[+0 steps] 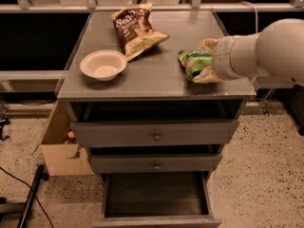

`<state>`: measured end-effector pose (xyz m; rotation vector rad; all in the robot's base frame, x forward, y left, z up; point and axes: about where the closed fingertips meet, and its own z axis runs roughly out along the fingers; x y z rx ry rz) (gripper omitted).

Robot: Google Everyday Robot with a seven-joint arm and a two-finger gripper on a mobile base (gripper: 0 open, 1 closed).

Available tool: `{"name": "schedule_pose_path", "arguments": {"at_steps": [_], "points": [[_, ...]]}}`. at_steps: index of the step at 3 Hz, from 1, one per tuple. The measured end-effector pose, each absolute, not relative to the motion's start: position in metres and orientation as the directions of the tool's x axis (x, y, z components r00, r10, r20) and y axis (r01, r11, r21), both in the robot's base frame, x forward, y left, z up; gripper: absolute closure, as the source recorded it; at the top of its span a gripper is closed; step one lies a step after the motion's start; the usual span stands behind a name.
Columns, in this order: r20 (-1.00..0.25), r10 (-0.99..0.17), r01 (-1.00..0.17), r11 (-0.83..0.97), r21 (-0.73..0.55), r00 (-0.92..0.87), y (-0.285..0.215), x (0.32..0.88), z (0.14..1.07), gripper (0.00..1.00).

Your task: Place green rice chip bag into bottom drawer

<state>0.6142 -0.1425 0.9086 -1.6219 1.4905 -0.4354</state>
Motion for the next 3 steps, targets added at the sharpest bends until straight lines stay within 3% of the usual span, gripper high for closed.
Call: {"name": "schedule_pose_path", "arguments": {"at_steps": [2,3], "points": [[-0.206,-0.956,-0.645,0.024,-0.764,0.208,-0.151,0.621,0.889,0.25],[-0.152,-0.967,-0.644,-0.015,-0.765,0.204,-0.154,0.625,0.883,0.27]]}}
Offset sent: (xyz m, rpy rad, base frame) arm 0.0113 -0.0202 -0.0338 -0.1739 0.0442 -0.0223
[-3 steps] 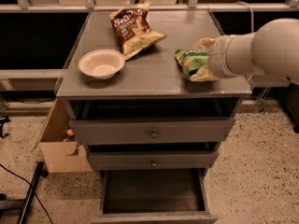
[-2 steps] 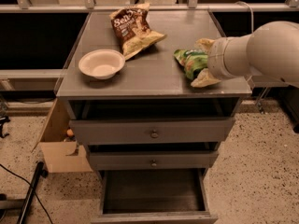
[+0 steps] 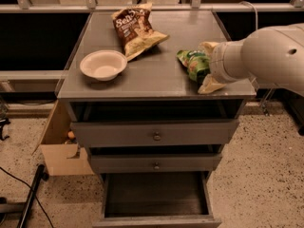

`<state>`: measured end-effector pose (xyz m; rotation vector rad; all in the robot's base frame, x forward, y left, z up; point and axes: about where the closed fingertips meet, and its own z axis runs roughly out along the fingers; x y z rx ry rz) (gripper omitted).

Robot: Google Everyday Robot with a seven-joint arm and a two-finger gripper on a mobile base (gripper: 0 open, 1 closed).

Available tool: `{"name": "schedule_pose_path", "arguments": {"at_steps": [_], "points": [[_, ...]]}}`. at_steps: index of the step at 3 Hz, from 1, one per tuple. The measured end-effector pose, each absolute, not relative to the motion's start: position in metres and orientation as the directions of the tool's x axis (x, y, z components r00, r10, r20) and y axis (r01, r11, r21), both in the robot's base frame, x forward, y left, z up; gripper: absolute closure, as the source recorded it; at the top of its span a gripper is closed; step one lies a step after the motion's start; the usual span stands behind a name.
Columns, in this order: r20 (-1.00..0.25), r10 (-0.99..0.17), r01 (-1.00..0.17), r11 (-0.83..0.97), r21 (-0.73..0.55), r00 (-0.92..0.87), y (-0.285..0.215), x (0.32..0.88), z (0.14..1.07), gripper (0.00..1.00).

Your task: Place green rice chip bag into bottom drawer

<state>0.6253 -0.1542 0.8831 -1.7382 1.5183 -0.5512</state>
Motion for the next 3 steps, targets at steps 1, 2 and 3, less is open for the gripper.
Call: {"name": "schedule_pose_path", "arguments": {"at_steps": [1,2,3], "points": [[-0.119,-0.975,-0.621,-0.024,-0.783,0.188,-0.157,0.638,0.887,0.29],[-0.111,-0.977,-0.603,-0.020,-0.798,0.180,-0.157,0.648,0.893,0.29],[-0.106,-0.977,-0.598,-0.027,-0.801,0.185,-0.152,0.653,0.892,0.48]]}}
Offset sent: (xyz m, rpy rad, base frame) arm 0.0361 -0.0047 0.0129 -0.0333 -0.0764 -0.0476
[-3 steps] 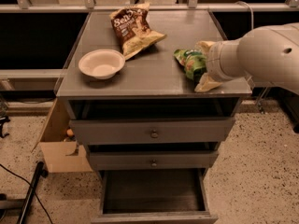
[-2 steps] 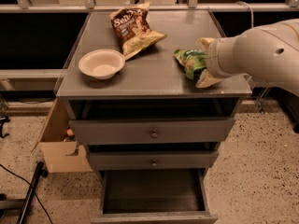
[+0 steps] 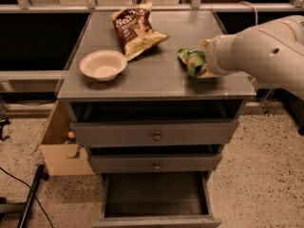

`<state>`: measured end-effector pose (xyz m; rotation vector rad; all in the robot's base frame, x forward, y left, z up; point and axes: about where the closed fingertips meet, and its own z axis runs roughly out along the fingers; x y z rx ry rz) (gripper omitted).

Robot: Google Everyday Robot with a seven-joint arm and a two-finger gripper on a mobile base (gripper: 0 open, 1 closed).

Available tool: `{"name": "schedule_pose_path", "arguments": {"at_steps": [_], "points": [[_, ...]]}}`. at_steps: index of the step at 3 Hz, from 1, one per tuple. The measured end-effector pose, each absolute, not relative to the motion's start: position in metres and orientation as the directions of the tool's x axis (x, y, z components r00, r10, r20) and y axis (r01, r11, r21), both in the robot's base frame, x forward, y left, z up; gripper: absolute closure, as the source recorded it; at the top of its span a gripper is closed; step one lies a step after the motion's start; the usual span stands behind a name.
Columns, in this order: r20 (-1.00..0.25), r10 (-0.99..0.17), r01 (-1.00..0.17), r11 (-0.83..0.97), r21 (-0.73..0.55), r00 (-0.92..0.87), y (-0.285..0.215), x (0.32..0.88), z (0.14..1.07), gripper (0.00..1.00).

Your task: Place green rice chip bag into bottom drawer

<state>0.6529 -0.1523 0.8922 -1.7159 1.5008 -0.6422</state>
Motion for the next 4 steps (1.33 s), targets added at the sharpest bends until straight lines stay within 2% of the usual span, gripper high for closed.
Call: {"name": "schedule_pose_path", "arguments": {"at_steps": [1,2,4], "points": [[-0.105,-0.977,-0.598,-0.027,-0.801,0.185,-0.152,0.653,0.892,0.71],[-0.105,-0.977,-0.598,-0.027,-0.801,0.185,-0.152,0.653,0.892,0.99],[-0.097,-0.976,-0.583,-0.035,-0.812,0.194,-0.151,0.649,0.902,1.00]]}}
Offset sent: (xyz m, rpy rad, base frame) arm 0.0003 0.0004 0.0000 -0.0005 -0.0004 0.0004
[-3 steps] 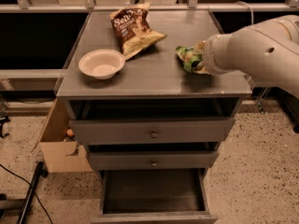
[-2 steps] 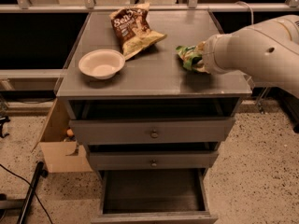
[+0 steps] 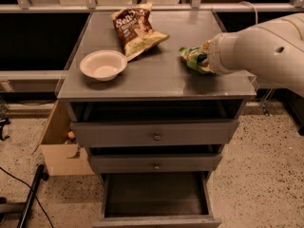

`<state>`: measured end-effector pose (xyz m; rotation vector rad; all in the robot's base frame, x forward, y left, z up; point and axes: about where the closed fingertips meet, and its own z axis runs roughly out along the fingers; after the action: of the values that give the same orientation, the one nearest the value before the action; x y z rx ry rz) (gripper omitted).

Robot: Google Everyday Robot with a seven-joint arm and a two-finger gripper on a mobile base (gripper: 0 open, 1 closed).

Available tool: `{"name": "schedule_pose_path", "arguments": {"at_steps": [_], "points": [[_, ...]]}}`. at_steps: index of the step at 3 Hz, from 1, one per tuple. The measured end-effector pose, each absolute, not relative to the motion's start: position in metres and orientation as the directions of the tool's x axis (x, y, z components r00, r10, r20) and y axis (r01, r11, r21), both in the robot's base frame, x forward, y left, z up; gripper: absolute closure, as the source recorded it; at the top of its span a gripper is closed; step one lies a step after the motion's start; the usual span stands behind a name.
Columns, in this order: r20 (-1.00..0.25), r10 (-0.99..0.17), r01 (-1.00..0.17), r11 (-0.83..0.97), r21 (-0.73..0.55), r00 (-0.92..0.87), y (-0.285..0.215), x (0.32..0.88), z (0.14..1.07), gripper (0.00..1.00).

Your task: Place green rice chip bag into bottom drawer

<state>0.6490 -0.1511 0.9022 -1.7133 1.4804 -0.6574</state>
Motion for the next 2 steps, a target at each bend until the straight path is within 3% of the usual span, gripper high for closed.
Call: {"name": "schedule_pose_path", "arguments": {"at_steps": [2], "points": [[-0.125,-0.956,-0.541,-0.040,-0.840,0.264,-0.176,0.609,0.946,1.00]]}}
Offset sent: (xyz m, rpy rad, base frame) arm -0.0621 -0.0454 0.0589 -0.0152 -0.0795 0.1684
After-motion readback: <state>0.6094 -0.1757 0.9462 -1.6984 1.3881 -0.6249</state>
